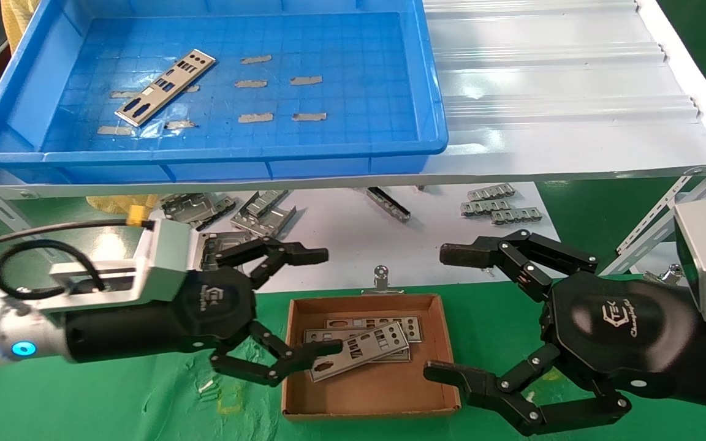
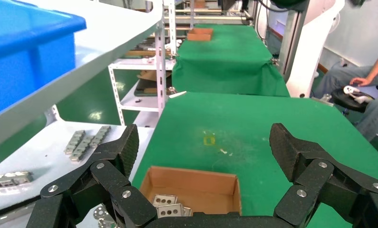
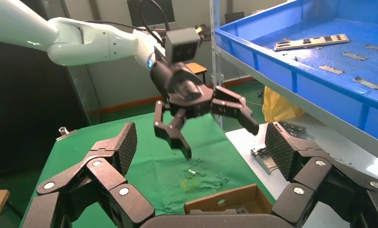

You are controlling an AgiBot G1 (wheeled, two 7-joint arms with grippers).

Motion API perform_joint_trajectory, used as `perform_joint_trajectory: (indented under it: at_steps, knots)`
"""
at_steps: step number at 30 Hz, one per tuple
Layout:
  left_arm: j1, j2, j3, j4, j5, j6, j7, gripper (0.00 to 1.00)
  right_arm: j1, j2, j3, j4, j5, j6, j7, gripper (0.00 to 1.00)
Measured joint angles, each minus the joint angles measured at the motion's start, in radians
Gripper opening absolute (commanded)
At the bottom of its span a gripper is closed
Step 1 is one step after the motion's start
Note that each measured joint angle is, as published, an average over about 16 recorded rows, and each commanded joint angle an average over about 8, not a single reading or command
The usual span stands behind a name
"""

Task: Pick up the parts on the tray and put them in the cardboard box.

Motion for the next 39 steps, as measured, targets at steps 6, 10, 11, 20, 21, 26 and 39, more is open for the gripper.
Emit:
perform_joint_trajectory:
  at_steps: [6,10,11,20,21,26,39]
  knots:
    - [0.047,-0.064,-0.055,-0.11,-0.021,-0.009,-0.074,1.0,0.0,0.0,0.0,0.0,0.0,0.0,0.0,1.0]
    - [0.078,-0.106,-0.091,-0.183,-0.035,-0.015,-0.124,1.0,0.0,0.0,0.0,0.0,0.0,0.0,0.0,1.0]
    - [0.085,-0.116,-0.1,-0.201,-0.038,-0.017,-0.136,1.0,0.0,0.0,0.0,0.0,0.0,0.0,0.0,1.0]
    - [0.155,-0.212,-0.183,-0.366,-0.07,-0.03,-0.247,1.0,0.0,0.0,0.0,0.0,0.0,0.0,0.0,1.0]
    - [0.163,-0.222,-0.192,-0.385,-0.074,-0.032,-0.26,1.0,0.0,0.0,0.0,0.0,0.0,0.0,0.0,1.0]
    - [0.199,-0.271,-0.234,-0.47,-0.09,-0.038,-0.317,1.0,0.0,0.0,0.0,0.0,0.0,0.0,0.0,1.0]
    - [0.247,-0.337,-0.291,-0.583,-0.113,-0.047,-0.387,1.0,0.0,0.0,0.0,0.0,0.0,0.0,0.0,1.0]
